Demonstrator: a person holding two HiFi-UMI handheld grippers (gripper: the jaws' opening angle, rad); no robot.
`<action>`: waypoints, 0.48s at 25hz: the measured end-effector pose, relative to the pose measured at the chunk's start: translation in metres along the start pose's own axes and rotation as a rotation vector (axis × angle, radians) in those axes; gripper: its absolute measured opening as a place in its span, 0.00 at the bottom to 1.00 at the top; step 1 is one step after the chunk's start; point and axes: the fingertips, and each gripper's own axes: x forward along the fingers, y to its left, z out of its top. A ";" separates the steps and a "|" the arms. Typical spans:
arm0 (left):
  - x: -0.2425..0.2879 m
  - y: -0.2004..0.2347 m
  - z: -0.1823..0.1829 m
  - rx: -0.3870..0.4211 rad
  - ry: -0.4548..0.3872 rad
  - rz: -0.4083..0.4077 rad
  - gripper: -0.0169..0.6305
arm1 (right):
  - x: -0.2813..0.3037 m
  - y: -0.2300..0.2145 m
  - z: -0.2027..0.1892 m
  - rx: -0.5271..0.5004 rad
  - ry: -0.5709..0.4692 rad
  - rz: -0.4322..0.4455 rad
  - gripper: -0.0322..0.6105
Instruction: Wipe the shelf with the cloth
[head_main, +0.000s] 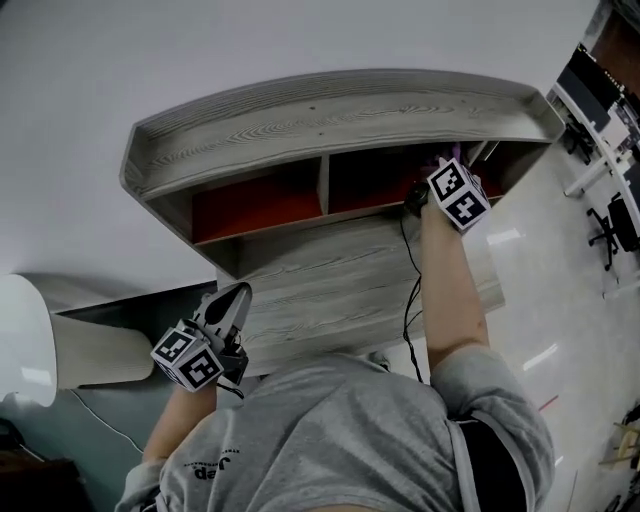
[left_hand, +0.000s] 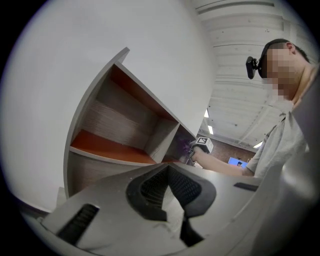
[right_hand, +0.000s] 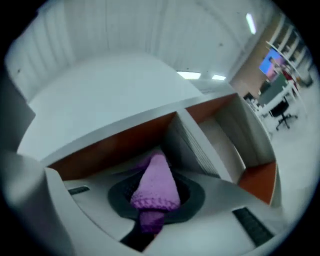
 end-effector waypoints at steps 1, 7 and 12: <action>-0.001 -0.001 -0.001 0.003 0.005 0.009 0.05 | 0.003 -0.001 0.004 0.087 -0.041 0.016 0.15; -0.011 0.002 -0.004 0.023 0.023 0.064 0.05 | 0.018 0.008 0.030 0.248 -0.170 0.118 0.15; -0.018 0.008 -0.003 0.032 0.023 0.090 0.05 | 0.019 0.091 -0.005 -0.036 -0.087 0.329 0.15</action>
